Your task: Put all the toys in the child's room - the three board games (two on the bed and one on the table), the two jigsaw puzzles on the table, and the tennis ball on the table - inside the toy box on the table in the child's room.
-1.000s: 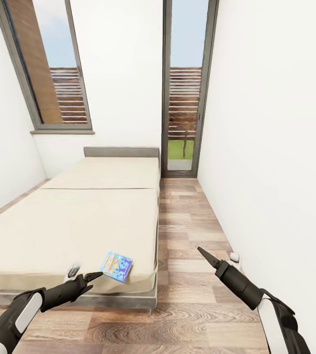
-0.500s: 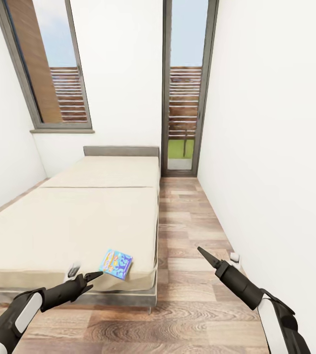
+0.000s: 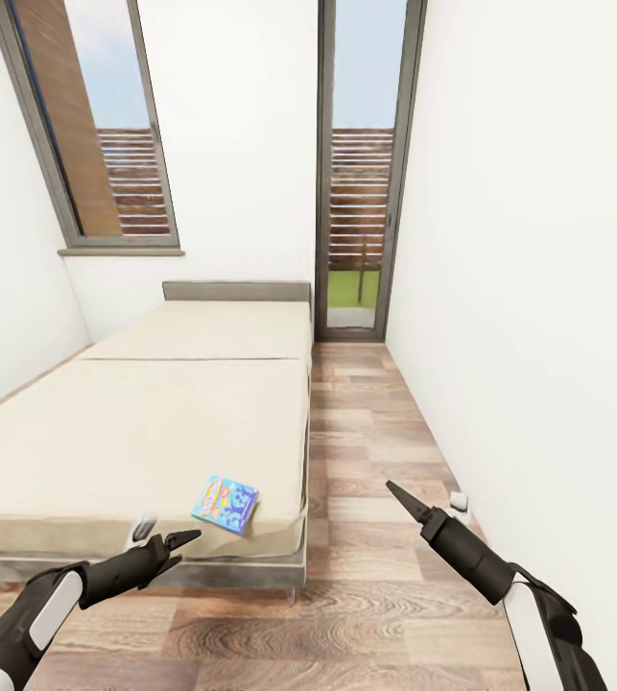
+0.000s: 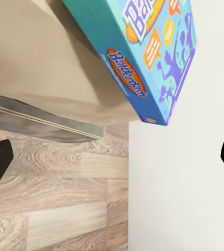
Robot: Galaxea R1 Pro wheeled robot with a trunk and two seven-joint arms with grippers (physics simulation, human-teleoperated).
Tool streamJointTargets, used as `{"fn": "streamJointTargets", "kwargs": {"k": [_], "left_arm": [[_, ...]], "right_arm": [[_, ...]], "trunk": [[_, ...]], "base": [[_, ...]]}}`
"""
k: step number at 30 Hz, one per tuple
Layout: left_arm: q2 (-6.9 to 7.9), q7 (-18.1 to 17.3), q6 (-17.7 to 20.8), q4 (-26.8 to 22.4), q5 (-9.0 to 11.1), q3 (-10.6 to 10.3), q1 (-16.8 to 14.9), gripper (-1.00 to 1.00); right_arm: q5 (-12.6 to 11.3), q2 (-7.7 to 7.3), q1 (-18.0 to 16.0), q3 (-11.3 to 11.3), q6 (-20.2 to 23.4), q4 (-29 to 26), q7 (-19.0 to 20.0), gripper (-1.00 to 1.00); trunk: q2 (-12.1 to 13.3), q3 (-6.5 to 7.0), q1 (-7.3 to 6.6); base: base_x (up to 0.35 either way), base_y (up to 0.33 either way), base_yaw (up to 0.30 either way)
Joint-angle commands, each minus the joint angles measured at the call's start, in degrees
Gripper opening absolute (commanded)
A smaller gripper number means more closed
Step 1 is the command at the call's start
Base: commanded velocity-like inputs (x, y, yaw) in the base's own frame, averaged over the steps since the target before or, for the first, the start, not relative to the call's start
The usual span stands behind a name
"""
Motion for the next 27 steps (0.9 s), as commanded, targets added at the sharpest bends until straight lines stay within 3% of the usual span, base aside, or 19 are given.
{"fn": "streamJointTargets", "kwargs": {"k": [1, 12, 14, 19, 27], "left_arm": [[0.0, -0.1, 0.3, 0.0, 0.2, 0.1, 0.0, 1.0], [0.0, -0.9, 0.3, 0.0, 0.3, 0.0, 0.0, 1.0], [0.0, -2.3, 0.3, 0.0, 0.3, 0.0, 0.0, 1.0], [0.0, -10.3, 0.3, 0.0, -0.3, -0.3, 0.0, 1.0], [0.05, -14.4, 0.3, 0.1, -0.6, -1.4, 0.0, 1.0]], "right_arm": [[-0.2, 0.05, 0.0, -0.1, 0.4, 0.0, 0.1, 1.0], [-0.2, 0.05, 0.0, -0.1, 0.4, -0.1, 0.1, 1.0], [-0.2, 0.05, 0.0, -0.1, 0.4, 0.0, 0.1, 1.0], [-0.2, 0.05, 0.0, -0.1, 0.4, 0.0, 0.1, 1.0], [-0.2, 0.05, 0.0, -0.1, 0.4, 0.0, 0.1, 1.0]], "trunk": [[-0.4, -0.24, 0.21], [-4.9, -2.21, 2.63], [-5.7, -2.57, 3.07], [-7.7, -3.47, 4.17], [-8.5, -3.83, 4.61]], "base": [[0.0, 0.0, 0.0], [0.0, 0.0, 0.0], [0.0, 0.0, 0.0], [0.0, 0.0, 0.0], [0.0, 0.0, 0.0]]}}
